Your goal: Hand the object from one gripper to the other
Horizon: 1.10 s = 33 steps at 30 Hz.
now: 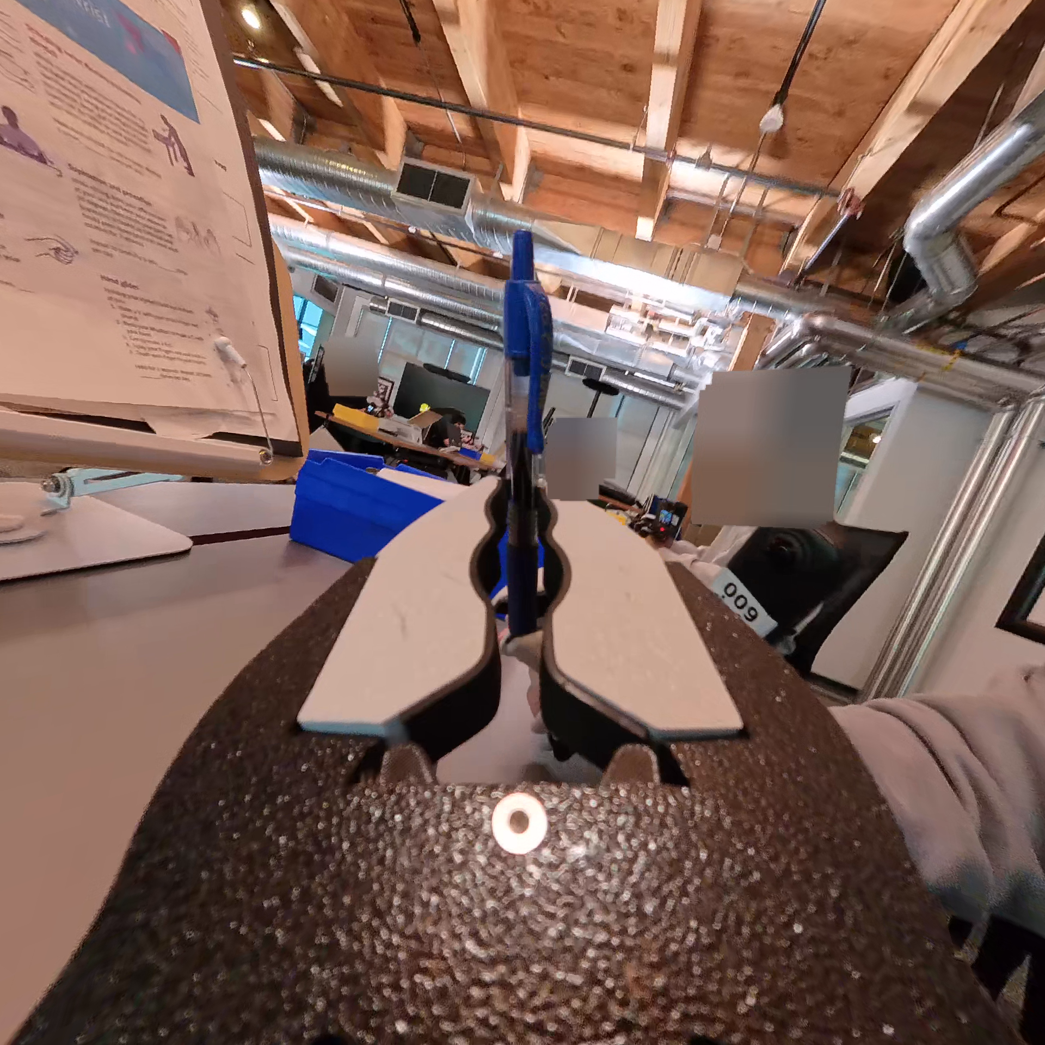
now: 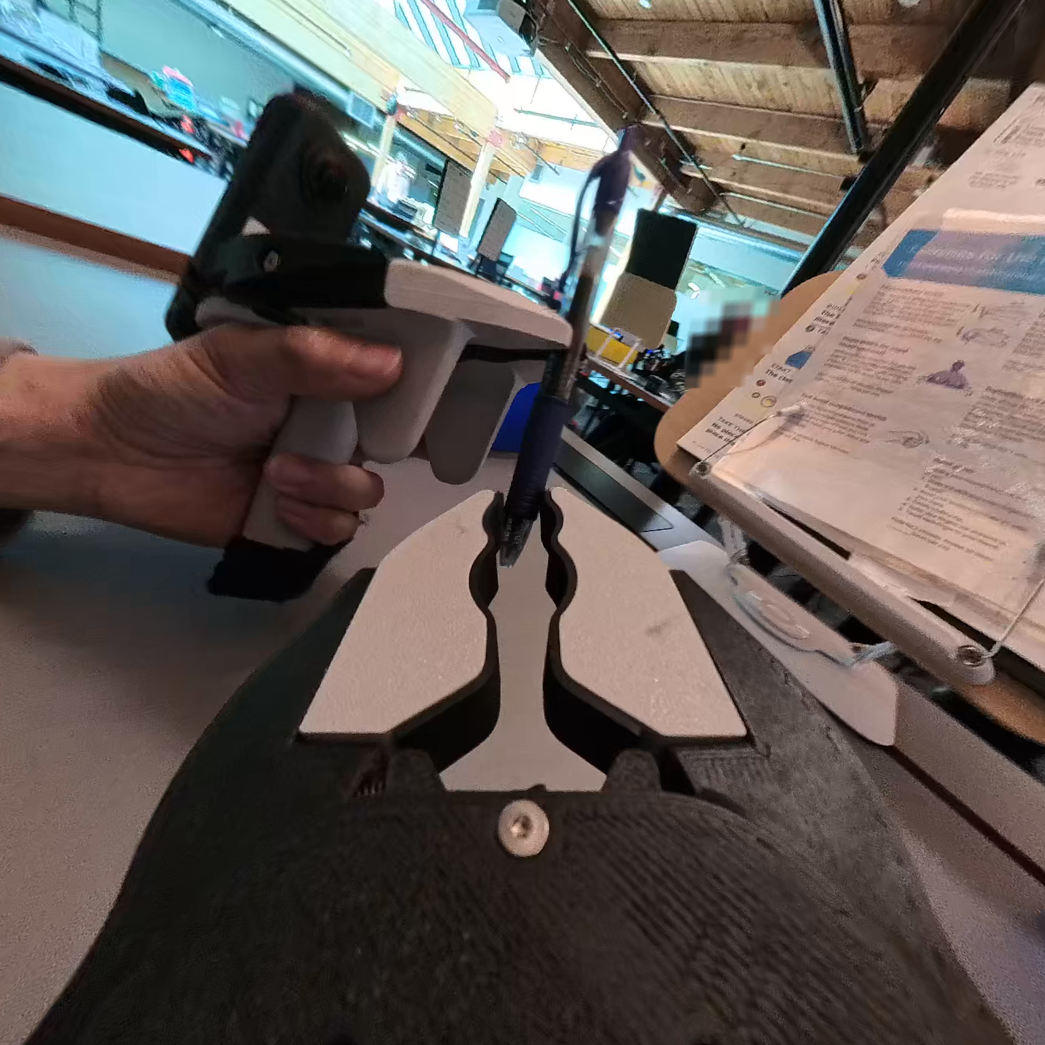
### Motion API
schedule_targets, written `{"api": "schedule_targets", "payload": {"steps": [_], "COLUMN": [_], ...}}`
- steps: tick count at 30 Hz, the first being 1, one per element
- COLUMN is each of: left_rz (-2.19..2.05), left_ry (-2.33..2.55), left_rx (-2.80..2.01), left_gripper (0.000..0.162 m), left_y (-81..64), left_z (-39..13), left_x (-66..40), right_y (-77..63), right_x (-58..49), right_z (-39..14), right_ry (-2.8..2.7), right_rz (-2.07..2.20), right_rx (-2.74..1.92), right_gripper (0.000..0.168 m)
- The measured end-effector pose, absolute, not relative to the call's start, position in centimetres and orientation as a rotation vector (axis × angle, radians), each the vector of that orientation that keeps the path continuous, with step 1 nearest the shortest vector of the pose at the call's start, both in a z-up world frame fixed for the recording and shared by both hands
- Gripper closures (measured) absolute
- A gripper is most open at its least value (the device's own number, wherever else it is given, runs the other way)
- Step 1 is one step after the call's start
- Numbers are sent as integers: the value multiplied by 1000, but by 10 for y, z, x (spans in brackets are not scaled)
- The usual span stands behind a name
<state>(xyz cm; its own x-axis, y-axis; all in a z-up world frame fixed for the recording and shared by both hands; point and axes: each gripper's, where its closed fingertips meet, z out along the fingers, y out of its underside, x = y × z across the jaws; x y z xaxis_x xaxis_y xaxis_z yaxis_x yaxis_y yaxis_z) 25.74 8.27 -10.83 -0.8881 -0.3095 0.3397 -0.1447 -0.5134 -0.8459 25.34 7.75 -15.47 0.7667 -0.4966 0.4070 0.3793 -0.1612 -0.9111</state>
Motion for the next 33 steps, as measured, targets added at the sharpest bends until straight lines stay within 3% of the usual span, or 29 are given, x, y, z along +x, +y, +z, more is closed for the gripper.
{"api": "schedule_targets", "payload": {"steps": [4,6,9,16,19,23,24,26,33], "left_rz": [-2651,-2672,-2697,-2722,-2756,-2694,-2620,-2499,-2427], "left_ry": [1502,1493,1545,1690,1703,1738,1734,1714,1559], "left_rx": [-606,-533,-389,-324,-255,-328,-388,-478,-792], "left_gripper": [150,130,127,124,147,152,152,153,153], "left_y": [91,96,98,79,78,77,77,80,90], "left_z": [-101,-97,-96,-108,-106,-111,-113,-115,-107], "left_x": [248,242,228,218,210,219,227,239,262], "right_y": [75,69,54,76,77,76,76,69,65], "right_x": [234,222,219,186,190,209,222,242,249], "right_z": [-140,-128,-117,-135,-133,-140,-144,-140,-141], "right_ry": [139,191,269,211,229,311,352,375,49], "right_rz": [-229,222,751,935,932,776,637,334,-706], "right_rx": [-1435,-1309,-1090,-1214,-1187,-1222,-1232,-1230,-1481], "right_gripper": [157,157,157,157,157,157,156,134,128]}}
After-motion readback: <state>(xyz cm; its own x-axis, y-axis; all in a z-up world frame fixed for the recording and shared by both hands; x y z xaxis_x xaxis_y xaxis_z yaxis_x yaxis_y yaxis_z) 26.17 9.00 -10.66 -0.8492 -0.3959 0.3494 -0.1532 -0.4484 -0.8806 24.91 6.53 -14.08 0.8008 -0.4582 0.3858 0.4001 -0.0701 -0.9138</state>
